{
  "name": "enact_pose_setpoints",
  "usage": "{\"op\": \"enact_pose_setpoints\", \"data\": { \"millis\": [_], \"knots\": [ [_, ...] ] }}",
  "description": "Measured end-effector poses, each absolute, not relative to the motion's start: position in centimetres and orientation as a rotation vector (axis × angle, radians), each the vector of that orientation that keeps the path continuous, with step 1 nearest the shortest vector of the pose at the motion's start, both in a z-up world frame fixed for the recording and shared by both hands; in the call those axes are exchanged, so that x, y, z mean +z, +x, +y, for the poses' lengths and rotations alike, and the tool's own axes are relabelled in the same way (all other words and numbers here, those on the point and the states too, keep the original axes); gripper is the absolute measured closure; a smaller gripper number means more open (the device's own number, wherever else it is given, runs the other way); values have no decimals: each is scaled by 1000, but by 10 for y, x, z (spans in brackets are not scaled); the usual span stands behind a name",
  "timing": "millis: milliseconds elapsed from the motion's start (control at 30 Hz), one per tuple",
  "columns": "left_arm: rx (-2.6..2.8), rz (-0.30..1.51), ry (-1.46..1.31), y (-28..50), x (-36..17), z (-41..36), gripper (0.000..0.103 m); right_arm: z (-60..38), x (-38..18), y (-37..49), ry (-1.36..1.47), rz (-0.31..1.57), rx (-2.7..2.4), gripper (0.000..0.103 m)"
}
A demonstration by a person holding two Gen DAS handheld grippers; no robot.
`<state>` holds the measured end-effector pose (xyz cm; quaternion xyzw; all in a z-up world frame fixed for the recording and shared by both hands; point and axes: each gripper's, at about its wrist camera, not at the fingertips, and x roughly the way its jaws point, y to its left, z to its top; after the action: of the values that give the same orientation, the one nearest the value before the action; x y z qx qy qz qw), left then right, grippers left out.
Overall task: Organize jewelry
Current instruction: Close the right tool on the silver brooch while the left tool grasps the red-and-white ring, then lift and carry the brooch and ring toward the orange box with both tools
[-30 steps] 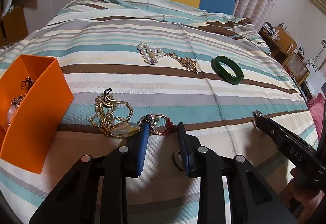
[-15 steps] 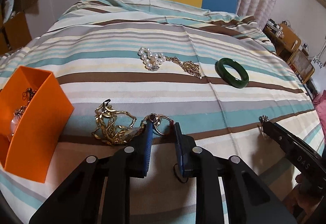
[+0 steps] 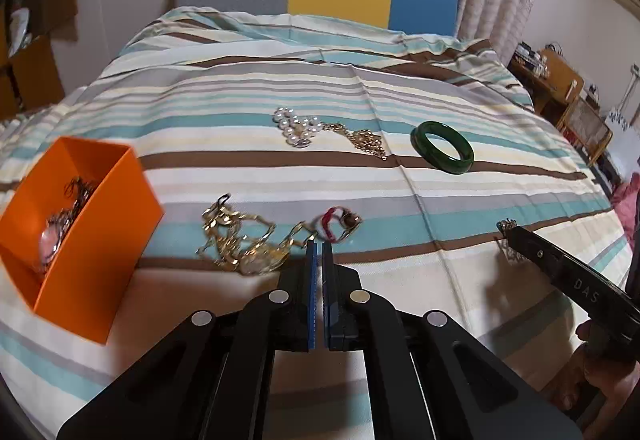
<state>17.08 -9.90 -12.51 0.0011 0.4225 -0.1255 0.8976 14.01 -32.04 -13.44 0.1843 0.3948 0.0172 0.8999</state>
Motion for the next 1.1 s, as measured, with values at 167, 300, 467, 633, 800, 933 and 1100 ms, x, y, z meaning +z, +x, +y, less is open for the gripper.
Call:
{"op": "enact_pose_setpoints", "data": {
  "millis": [167,300,467,633,800,933,1100],
  "knots": [
    [-249,884,77,187,-130,-114,69,-323,-136,140,396,818,43,67],
    [-249,857,61,194,-128,-114,34,-325,-136,141,406,819,48,67],
    [-279,902,108,202,-139,-121,61,-325,-137,141,409,822,50,67],
    [-308,886,121,200,-136,-123,79,-324,-135,140,404,815,47,67],
    [-320,837,85,191,-119,-117,79,-322,-127,136,405,795,55,67],
    [-331,799,42,183,-101,-108,79,-316,-117,132,398,778,73,67],
    [-340,748,5,170,-78,-95,79,-302,-99,127,378,752,104,67]
  ]
}}
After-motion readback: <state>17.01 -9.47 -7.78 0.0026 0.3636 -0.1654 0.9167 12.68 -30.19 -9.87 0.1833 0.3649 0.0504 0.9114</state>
